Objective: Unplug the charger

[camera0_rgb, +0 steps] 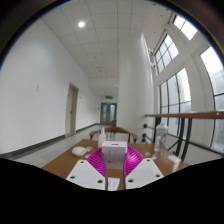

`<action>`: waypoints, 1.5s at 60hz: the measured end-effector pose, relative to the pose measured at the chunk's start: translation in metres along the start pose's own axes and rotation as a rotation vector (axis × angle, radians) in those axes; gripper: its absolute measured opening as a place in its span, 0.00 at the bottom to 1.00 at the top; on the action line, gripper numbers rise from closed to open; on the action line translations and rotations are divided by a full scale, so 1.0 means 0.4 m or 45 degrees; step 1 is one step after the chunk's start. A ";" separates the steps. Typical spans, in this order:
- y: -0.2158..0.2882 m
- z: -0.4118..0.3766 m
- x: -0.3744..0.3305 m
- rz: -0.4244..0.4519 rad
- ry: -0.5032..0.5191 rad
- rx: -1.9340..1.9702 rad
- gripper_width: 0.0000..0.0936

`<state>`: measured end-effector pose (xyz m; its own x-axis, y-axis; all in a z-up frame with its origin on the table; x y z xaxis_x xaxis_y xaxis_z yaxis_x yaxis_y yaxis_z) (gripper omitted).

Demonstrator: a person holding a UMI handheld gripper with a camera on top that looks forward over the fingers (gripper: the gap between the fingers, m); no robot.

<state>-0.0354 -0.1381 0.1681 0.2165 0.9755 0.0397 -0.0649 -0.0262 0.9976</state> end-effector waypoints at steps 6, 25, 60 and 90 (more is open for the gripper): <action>0.117 0.064 -0.003 0.031 0.010 0.073 0.20; -0.168 0.196 0.012 -0.492 -0.016 -0.081 0.20; -0.269 0.197 0.052 -0.664 0.043 -0.037 0.89; -0.147 0.222 -0.187 -0.414 0.080 -0.073 0.91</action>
<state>0.0388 -0.2291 0.1116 0.1747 0.9423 -0.2857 -0.0572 0.2993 0.9524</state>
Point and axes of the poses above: the point between the fingertips, and its own axes, seen from behind it with the camera up: z to the right, y up, x forward, the way the camera looks, the point moved 9 cm from there along -x, backward, against the way the camera looks, and after that the axes turned 15 degrees about -y, right-handed, at the moved point
